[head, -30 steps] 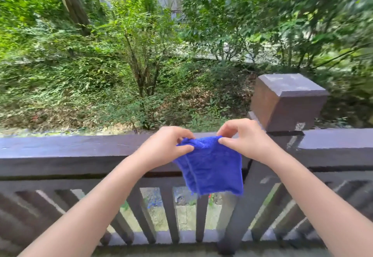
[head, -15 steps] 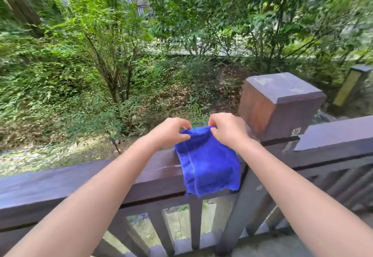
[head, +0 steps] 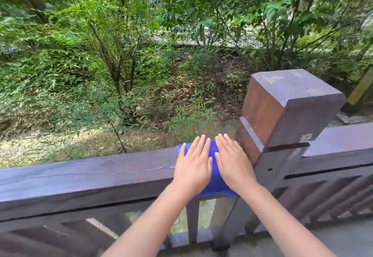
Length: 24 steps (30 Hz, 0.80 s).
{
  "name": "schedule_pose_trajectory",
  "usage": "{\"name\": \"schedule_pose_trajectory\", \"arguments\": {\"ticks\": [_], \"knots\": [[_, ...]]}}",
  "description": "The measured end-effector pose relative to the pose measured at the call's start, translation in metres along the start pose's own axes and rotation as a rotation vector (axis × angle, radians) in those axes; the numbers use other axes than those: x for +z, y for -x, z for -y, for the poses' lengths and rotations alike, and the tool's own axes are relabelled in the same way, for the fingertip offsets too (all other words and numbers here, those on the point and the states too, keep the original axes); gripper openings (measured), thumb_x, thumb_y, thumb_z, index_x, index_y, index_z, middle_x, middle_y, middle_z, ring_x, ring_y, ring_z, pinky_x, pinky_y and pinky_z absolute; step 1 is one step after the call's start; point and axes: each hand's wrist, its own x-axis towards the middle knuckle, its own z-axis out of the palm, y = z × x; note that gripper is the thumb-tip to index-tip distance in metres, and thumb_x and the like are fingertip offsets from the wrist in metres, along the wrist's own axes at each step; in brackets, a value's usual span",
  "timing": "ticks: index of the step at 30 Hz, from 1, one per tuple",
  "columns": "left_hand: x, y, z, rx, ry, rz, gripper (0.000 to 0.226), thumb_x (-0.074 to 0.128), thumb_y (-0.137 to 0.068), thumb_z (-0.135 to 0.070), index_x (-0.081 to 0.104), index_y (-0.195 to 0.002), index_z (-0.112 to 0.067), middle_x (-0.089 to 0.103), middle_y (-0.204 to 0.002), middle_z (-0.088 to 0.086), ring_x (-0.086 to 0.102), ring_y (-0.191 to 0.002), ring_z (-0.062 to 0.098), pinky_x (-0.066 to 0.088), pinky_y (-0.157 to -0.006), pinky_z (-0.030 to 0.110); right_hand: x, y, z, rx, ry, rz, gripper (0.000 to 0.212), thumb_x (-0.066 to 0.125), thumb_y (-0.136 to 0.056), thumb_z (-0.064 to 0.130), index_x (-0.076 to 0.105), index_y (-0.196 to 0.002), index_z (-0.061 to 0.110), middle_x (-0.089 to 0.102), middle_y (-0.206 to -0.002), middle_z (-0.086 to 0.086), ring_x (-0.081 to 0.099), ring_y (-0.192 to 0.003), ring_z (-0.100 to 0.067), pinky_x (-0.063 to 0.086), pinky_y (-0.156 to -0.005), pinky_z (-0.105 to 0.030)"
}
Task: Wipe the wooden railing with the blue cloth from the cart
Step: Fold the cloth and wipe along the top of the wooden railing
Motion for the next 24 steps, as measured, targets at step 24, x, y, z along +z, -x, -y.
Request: {"name": "schedule_pose_trajectory", "arguments": {"ticks": [24], "knots": [[-0.013,0.021,0.026,-0.088,-0.120,0.052,0.057,0.022,-0.097,-0.030,0.003,-0.145,-0.005,-0.001,-0.157,0.014,-0.001,-0.145,0.022,-0.001,-0.117,0.035,-0.003,0.011,0.030,-0.117,0.029,0.097,0.057,0.019,-0.097,0.035,0.007,-0.145,0.009,0.005,-0.158,-0.007,0.002,-0.145,-0.016,-0.007,-0.117,-0.042]]}}
